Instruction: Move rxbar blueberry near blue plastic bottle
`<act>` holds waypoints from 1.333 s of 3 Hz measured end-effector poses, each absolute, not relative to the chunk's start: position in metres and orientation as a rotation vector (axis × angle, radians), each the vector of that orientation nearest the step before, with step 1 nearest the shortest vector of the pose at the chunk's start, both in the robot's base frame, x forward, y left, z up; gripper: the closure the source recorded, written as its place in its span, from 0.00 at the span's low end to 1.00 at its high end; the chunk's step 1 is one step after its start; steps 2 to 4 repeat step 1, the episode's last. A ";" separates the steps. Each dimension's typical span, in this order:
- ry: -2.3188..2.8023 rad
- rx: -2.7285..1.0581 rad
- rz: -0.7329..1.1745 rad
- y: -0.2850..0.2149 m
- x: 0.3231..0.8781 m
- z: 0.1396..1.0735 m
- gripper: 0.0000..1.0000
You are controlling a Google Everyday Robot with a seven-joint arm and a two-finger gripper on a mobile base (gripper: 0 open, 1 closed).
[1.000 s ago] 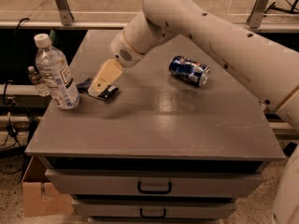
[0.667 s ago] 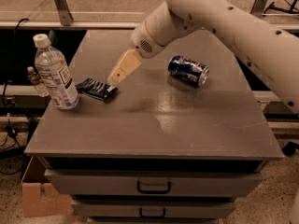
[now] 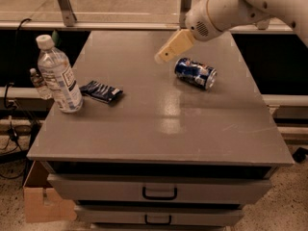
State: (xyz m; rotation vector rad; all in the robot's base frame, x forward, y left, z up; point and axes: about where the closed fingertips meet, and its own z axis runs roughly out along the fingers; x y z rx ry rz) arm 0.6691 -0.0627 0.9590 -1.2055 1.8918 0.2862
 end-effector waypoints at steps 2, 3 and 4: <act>1.892 -1.206 0.286 -0.063 0.669 0.959 0.00; 1.892 -1.206 0.286 -0.063 0.669 0.959 0.00; 1.892 -1.206 0.286 -0.063 0.669 0.959 0.00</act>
Offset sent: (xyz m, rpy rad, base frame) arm 0.0000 0.0000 0.0000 0.0000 0.0000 0.0000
